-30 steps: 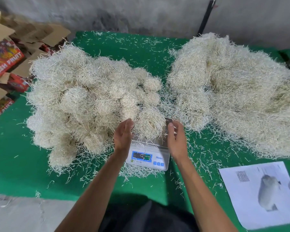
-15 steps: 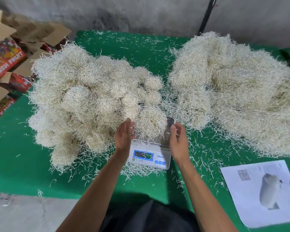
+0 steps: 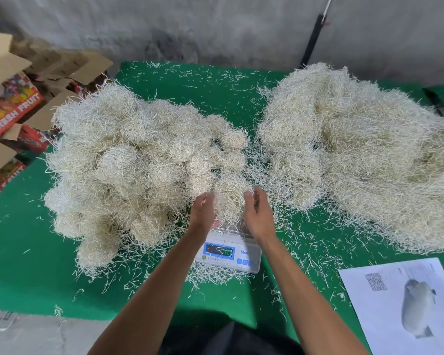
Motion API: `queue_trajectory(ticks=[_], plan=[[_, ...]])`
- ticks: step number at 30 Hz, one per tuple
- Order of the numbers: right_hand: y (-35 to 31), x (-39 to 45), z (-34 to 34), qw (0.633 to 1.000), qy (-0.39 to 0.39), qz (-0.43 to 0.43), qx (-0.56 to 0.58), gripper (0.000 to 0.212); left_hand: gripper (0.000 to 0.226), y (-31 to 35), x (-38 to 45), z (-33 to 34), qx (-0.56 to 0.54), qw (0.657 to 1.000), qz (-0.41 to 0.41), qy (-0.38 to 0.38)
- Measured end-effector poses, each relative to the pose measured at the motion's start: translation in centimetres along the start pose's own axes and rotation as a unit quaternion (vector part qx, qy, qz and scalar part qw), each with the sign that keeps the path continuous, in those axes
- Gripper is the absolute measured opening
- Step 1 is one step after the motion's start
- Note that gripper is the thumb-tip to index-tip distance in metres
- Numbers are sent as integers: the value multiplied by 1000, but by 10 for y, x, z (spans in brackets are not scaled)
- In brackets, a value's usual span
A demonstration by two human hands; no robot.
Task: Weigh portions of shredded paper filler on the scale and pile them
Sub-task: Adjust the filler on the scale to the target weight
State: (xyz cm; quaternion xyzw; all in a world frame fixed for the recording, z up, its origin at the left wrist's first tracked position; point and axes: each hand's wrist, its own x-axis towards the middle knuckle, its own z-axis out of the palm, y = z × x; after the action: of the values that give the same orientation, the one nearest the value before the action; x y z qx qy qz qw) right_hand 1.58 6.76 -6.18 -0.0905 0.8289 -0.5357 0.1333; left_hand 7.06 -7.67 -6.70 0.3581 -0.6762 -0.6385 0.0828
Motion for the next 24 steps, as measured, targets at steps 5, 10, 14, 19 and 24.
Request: queue_trajectory(ticks=[5,10,14,19,24], plan=[[-18,16,6,996,-20,76,40,95,91,17,5,7,59,997,-11,-43],[-29,13,-10,975,-19,127,179,121,69,42,11,1,36,998,55,-25],[-34,19,-21,941,-121,135,284,136,64,52,10,9,83,986,84,-118],[-27,34,-38,948,-62,146,276,130,54,51,10,4,44,983,98,-145],[-22,42,-44,944,-30,137,300,145,45,48,13,4,-8,994,70,-78]])
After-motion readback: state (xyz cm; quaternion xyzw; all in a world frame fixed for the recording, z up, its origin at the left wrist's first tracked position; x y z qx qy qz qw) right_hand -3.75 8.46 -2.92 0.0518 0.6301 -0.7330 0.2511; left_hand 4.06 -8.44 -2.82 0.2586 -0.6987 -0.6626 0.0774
